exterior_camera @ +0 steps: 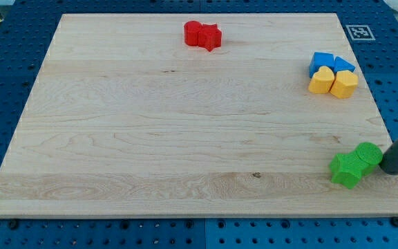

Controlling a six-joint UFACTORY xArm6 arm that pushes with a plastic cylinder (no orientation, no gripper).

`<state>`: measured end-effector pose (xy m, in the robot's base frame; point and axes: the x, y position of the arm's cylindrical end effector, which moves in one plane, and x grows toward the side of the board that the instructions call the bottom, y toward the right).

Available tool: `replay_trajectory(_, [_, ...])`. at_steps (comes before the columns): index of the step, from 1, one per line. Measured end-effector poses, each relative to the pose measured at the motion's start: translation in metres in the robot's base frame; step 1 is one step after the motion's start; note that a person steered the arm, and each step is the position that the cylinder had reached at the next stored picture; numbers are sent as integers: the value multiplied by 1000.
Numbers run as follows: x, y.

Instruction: Separate the green circle from green star

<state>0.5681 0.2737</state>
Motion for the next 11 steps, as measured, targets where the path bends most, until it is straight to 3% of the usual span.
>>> replay_trajectory(3, [34,-13])
replay_trajectory(5, [10,-42])
replay_trajectory(7, [-39,-68])
replay_trajectory(8, [-41,-47])
replay_trajectory(10, [9,-37])
replay_trajectory(11, [-4,-4])
